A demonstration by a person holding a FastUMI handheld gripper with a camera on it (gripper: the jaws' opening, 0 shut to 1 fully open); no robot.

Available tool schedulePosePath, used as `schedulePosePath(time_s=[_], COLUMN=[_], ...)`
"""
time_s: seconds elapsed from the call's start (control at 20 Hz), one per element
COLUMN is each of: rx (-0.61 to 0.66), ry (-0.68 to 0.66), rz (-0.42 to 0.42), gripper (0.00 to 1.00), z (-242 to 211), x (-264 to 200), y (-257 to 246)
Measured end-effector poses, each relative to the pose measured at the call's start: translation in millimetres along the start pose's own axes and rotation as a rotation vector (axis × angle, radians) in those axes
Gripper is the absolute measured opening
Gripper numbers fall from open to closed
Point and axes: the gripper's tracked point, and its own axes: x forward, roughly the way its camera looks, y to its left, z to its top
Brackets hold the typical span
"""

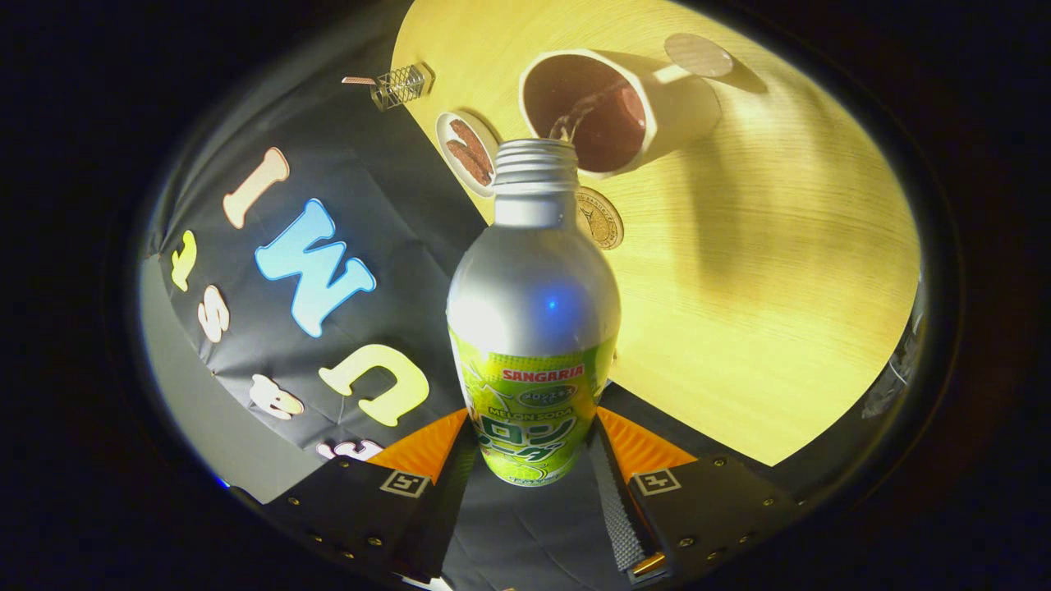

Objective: Take the bottle from table, then pour the juice into the cup, finally place the bottle on the coaster

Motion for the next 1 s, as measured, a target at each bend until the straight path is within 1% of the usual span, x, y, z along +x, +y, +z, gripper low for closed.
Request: schedulePosePath(time_s=[0.6, 1.0], rx=[0.017, -0.049], ry=[0.0, -0.019], rz=[-0.008, -0.03], gripper=[0.75, 0.75], z=[-0.4, 0.5], x=[1.1, 12.9], y=[0.4, -13.7])
